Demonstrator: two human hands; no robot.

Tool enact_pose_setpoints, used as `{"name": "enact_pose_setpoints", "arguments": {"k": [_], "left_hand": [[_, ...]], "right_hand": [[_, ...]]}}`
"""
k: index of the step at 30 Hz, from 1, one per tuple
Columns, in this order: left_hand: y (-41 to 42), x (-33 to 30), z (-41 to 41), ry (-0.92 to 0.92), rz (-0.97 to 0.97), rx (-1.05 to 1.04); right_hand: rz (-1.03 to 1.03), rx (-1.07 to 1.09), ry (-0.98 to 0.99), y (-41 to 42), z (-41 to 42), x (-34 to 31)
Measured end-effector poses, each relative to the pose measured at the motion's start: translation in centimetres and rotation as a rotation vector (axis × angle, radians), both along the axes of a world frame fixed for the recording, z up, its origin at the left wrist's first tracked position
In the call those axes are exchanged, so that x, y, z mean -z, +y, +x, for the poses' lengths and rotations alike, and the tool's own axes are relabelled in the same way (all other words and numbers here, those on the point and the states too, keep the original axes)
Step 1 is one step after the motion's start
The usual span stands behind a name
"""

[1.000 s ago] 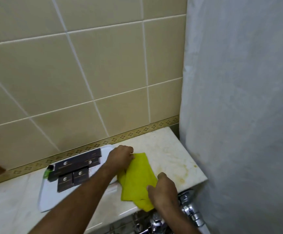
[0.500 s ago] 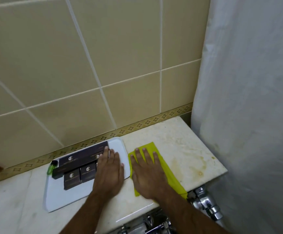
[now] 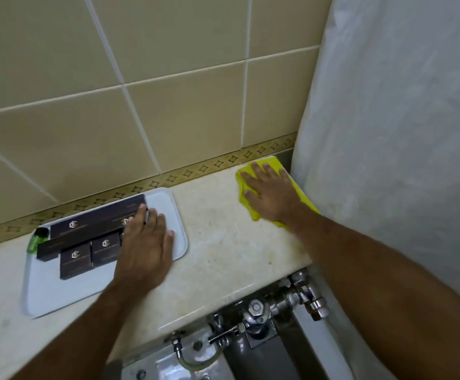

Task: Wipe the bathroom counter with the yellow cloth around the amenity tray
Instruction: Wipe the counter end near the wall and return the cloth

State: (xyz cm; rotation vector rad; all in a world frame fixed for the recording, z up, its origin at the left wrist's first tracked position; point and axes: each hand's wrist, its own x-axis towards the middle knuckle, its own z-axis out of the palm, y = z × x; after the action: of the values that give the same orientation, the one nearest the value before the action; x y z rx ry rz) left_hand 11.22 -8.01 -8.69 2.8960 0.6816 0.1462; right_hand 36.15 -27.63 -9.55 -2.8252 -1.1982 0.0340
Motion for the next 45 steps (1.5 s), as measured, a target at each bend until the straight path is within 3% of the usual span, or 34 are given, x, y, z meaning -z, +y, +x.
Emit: {"name": "enact_pose_setpoints", "arguments": {"k": [11, 18, 21, 25, 31, 34, 40, 45], "left_hand": [[-0.4, -0.5, 0.3, 0.038, 0.021, -0.015], [-1.1, -1.0, 0.1, 0.071, 0.012, -0.037], [-1.4, -2.3, -1.6, -0.012, -0.008, -0.081], [-0.1, -4.9, -9.2, -0.158, -0.102, -0.25], [3.6, -5.7, -29.4, -0.021, -0.128, -0.683], [4.6, -4.8, -35.3, -0.049, -0.264, -0.852], [6.1, -2.2, -38.8, -0.033, -0.191, -0.832], [7.3, -0.4, -39.2, 0.001, -0.128, -0.813]], "right_hand": [[0.006, 0.182, -0.01, -8.2, -4.9, 0.6], [0.008, 0.203, -0.033, -6.6, -13.7, 0.8], [0.014, 0.166, -0.012, -4.8, -17.8, 0.5], [0.01, 0.101, 0.019, -1.9, -22.5, 0.2], [0.037, -0.017, 0.071, 4.4, -31.0, -0.2], [0.044, -0.091, 0.102, 8.8, -36.2, -0.3], [0.024, -0.273, 0.132, 17.8, -45.2, -0.2], [-0.024, -0.575, 0.1, 23.8, -47.8, -0.1]]}}
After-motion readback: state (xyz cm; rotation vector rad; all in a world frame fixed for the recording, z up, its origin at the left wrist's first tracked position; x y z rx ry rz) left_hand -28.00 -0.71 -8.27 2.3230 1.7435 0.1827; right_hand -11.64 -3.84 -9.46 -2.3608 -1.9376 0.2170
